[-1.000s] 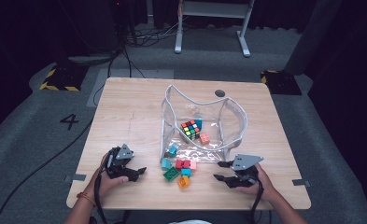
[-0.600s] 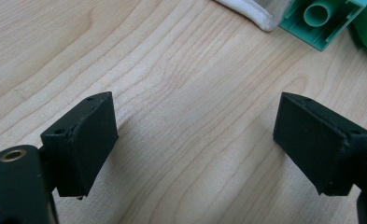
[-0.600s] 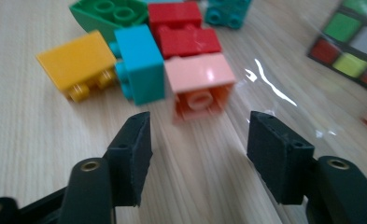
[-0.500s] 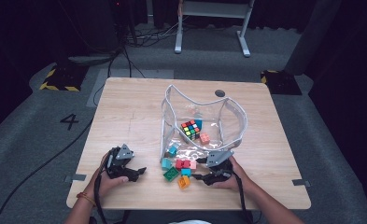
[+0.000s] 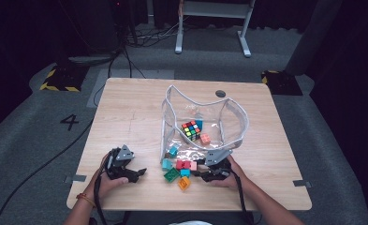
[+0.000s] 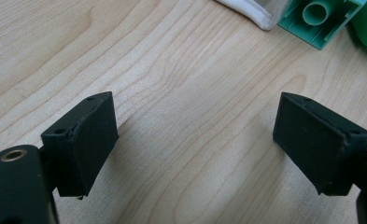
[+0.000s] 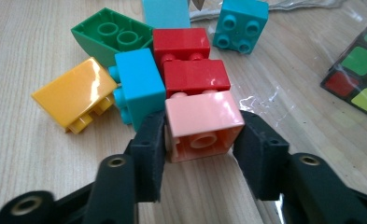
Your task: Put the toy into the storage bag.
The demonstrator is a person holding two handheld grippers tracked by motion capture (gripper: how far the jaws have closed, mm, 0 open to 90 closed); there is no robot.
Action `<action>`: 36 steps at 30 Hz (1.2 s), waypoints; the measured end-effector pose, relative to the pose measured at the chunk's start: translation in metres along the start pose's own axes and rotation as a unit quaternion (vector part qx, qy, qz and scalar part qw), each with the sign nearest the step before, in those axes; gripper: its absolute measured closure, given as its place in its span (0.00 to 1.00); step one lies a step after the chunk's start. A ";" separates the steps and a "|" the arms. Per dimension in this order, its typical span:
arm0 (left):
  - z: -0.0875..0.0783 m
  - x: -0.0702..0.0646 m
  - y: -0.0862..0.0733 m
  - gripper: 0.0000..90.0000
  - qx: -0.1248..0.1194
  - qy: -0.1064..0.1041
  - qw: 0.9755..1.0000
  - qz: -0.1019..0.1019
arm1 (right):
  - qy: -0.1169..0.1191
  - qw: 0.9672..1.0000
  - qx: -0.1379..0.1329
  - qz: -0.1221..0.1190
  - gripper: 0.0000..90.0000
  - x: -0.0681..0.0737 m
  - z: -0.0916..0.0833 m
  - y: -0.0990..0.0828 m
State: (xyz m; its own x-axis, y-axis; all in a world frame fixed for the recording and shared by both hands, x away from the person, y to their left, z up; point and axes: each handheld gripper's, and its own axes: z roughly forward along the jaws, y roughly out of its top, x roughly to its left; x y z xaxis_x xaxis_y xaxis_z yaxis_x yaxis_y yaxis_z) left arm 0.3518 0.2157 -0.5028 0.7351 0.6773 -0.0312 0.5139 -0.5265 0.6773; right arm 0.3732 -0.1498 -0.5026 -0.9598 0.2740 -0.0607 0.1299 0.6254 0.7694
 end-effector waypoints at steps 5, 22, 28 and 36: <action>0.000 0.000 0.000 0.16 0.000 0.000 1.000 0.000 | 0.004 1.000 -0.010 0.004 0.65 0.001 -0.002 -0.001; 0.000 0.000 0.000 0.15 -0.002 -0.001 1.000 -0.004 | -0.019 1.000 -0.013 0.012 0.65 -0.004 -0.048 -0.025; 0.000 -0.001 0.000 0.16 -0.002 -0.002 1.000 -0.005 | -0.034 0.999 -0.016 0.018 0.65 -0.008 -0.066 -0.032; 0.001 0.001 0.001 0.15 -0.001 0.002 1.000 0.001 | -0.052 0.998 -0.014 0.028 0.66 -0.015 -0.088 -0.050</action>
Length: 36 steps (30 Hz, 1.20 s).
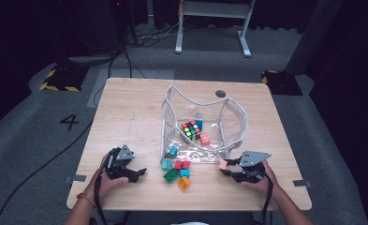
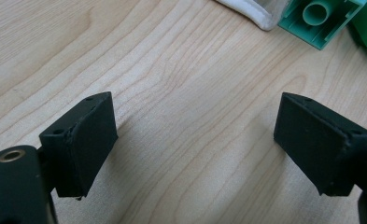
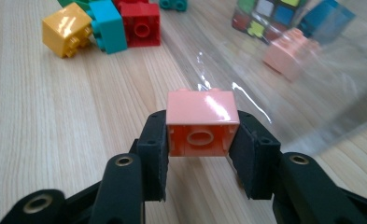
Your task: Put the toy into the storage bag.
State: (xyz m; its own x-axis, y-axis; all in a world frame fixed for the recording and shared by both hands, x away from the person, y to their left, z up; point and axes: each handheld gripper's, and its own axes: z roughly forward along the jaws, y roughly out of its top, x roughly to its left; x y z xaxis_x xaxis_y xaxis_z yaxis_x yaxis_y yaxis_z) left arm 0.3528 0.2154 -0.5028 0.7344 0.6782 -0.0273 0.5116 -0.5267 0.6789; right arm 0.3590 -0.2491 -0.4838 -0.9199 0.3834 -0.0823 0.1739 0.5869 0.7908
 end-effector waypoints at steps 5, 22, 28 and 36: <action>0.000 0.000 0.000 0.15 0.001 0.000 1.000 0.000 | -0.014 1.000 -0.003 0.024 0.66 -0.006 -0.016 -0.010; 0.000 0.000 0.000 0.15 0.001 0.000 1.000 0.002 | -0.113 0.990 -0.024 0.077 0.66 -0.051 -0.064 -0.024; 0.000 0.000 0.000 0.15 0.001 -0.001 1.000 0.001 | -0.134 0.985 -0.055 0.090 0.66 -0.068 -0.087 -0.010; 0.000 0.000 0.000 0.15 0.001 0.000 1.000 0.002 | -0.160 0.981 -0.066 0.084 0.66 -0.089 -0.098 0.020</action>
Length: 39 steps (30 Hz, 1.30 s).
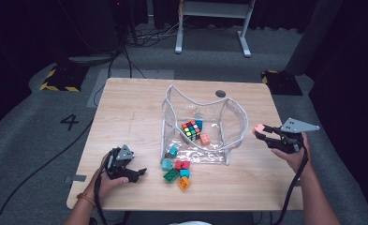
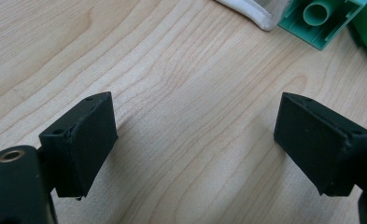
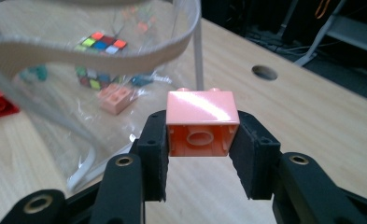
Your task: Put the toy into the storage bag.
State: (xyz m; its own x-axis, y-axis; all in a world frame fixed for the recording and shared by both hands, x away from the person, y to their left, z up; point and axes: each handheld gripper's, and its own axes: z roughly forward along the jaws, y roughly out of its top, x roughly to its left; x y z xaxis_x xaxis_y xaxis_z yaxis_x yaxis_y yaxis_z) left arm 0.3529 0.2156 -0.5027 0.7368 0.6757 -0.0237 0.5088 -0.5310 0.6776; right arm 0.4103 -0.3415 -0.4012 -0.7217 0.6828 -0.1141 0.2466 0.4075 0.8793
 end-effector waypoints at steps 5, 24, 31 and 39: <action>0.000 0.000 0.000 0.15 0.000 0.000 1.000 0.000 | -0.010 1.000 -0.008 -0.011 0.66 -0.005 0.001 0.021; 0.000 0.000 0.000 0.15 -0.001 0.000 1.000 -0.001 | -0.002 0.999 -0.025 -0.033 0.66 -0.008 0.003 0.091; 0.000 0.000 0.000 0.15 0.000 0.000 1.000 0.000 | 0.021 0.997 -0.021 -0.064 0.66 0.011 0.017 0.117; 0.000 0.000 0.000 0.15 -0.001 0.000 1.000 -0.001 | 0.067 0.992 -0.007 -0.109 0.66 0.035 0.044 0.138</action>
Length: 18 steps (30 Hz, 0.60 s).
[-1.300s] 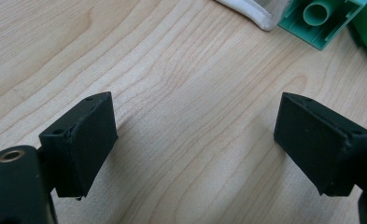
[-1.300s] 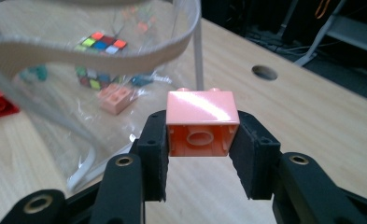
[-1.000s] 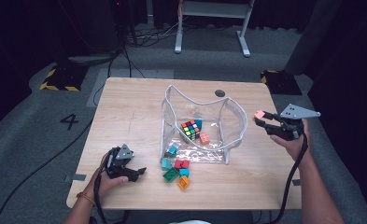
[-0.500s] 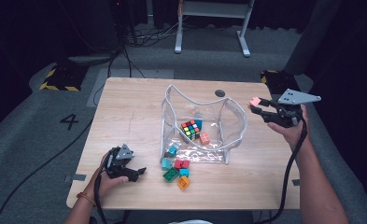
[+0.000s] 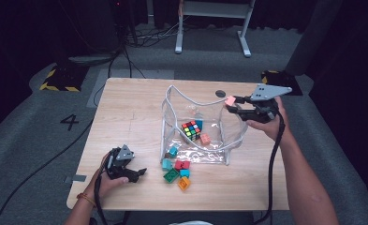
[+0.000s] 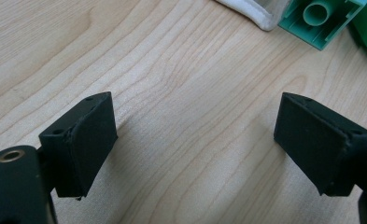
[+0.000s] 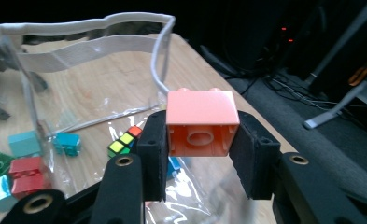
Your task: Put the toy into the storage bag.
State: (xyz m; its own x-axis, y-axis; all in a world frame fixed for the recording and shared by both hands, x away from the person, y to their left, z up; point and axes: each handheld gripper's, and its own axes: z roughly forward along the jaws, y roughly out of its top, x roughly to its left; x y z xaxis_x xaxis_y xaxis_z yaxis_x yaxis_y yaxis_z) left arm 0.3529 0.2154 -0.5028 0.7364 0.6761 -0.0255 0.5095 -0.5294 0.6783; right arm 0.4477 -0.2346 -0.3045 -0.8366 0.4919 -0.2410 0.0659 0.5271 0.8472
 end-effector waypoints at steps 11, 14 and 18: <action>0.000 0.000 0.000 0.15 0.000 0.000 1.000 0.000 | 0.052 0.995 0.061 -0.052 0.66 0.016 0.038 0.016; 0.000 0.000 0.000 0.15 0.000 0.000 1.000 0.001 | 0.062 0.993 0.083 -0.063 0.66 0.018 0.046 0.018; 0.000 0.000 0.000 0.15 0.000 0.000 1.000 0.000 | 0.071 0.989 0.108 -0.071 0.66 0.021 0.056 0.021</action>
State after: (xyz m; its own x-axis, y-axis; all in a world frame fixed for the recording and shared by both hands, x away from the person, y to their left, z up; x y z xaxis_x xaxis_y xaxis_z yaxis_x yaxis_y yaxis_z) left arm 0.3529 0.2154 -0.5028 0.7362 0.6763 -0.0255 0.5097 -0.5293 0.6783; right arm 0.4617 -0.1742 -0.3186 -0.9125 0.3081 -0.2690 0.0441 0.7278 0.6843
